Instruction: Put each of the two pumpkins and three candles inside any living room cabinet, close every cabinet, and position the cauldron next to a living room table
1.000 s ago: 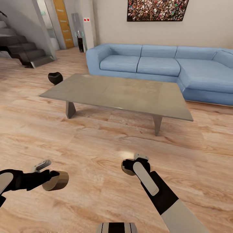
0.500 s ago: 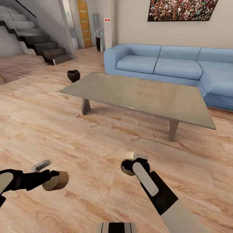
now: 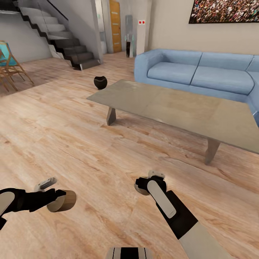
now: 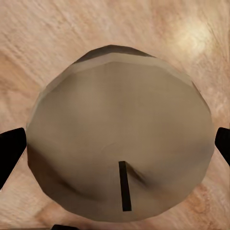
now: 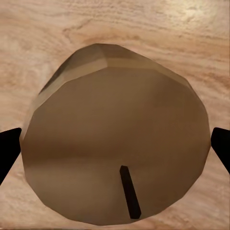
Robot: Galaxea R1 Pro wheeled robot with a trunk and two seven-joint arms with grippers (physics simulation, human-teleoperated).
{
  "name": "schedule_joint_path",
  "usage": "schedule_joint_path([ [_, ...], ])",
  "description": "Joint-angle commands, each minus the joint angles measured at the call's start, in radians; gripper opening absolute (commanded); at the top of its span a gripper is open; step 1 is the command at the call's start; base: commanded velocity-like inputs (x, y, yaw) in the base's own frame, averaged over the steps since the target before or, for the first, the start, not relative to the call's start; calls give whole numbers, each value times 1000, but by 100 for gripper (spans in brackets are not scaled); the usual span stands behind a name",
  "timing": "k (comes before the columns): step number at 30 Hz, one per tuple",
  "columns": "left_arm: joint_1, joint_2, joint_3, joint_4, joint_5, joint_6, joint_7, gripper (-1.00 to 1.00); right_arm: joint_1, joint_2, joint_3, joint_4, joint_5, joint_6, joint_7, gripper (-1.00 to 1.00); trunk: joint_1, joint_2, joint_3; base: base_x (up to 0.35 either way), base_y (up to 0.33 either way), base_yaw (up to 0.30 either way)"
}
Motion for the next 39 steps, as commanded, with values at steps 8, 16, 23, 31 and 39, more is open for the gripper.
schedule_joint_path([
  [8, -1, 0, -2, -2, 11, -1, 5, -100, -1, 0, 1, -2, -6, 3, -9, -100, 0, 0, -1, 0, 0, 291],
  [16, -1, 0, -4, -1, 11, -1, 10, -100, -1, -1, 1, -9, -6, 3, -9, -100, -4, 1, 30, 0, 0, 287],
  [23, -1, 0, -4, -1, 11, -1, 11, -100, -1, -2, 1, -15, -6, 3, -9, -100, -7, 3, 57, 0, 0, 79],
  [31, -1, 0, -5, -1, 11, -1, 10, -100, -1, -2, 1, -16, -6, 3, -9, -100, -11, 5, 88, 0, 0, 3],
  [39, -1, 0, -7, -1, 11, -1, 10, -100, -1, -2, 1, -14, -6, 3, -2, -100, -24, 27, 117, 0, 0, 143],
])
